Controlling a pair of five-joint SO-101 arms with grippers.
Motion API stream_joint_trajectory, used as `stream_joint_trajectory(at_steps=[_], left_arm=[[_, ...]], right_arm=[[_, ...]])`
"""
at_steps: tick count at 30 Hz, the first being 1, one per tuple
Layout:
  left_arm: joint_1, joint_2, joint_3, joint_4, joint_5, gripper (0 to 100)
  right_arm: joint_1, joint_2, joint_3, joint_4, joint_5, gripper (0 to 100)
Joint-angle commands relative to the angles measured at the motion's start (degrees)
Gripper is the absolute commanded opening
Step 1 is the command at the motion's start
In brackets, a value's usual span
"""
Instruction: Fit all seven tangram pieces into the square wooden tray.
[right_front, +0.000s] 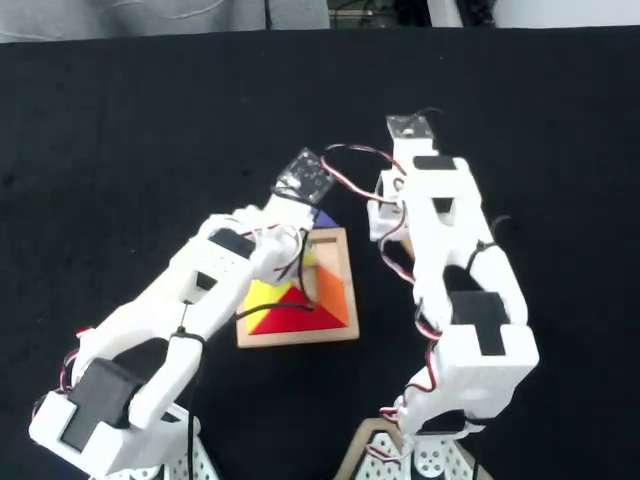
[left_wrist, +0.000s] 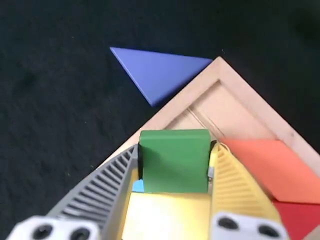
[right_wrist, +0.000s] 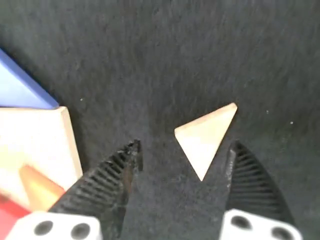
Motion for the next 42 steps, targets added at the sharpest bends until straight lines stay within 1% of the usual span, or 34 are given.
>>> stream_joint_trajectory(at_steps=[1,4,7,13,15,18,20,24,27,32,39,42], left_arm=[[1.8,-0.5,-0.9,2.3,-1.9,22],[2.8,-0.4,-0.6,2.2,-2.5,22],[1.8,-0.3,-0.6,1.1,-1.8,22],[0.9,-0.3,-0.3,1.6,-2.0,22],[1.0,-0.3,0.7,1.1,-2.2,22],[0.8,-0.3,1.3,1.3,-2.3,22],[0.0,-0.3,1.3,1.5,-2.3,22],[-0.8,-0.3,1.3,1.5,-2.2,22],[-1.3,-0.3,1.4,1.6,-2.0,23],[-1.5,-0.9,2.2,1.5,-1.8,30],[-1.3,-0.9,2.0,1.5,-1.8,30],[-1.2,-1.0,1.6,1.2,-1.8,30]], right_arm=[[2.3,-1.8,0.0,-1.1,-0.3,27.9],[2.4,-1.7,0.1,-1.2,-0.4,27.9],[2.4,-0.4,0.0,-2.5,-0.6,27.9],[2.5,2.6,-0.2,-4.8,-0.4,27.8],[2.5,2.9,-0.7,-4.6,-0.3,25.6],[2.7,3.0,-1.1,-4.5,-0.4,18.8],[2.7,3.0,-1.1,-4.4,-0.3,16.2],[2.7,3.0,-0.9,-4.4,-0.3,19.5],[2.7,3.0,-0.8,-4.4,-0.3,20.1],[2.6,3.0,-0.8,-4.3,-0.3,20.5],[2.5,2.9,-0.8,-4.3,-0.1,20.5],[2.4,2.9,-0.7,-4.3,1.5,20.5]])
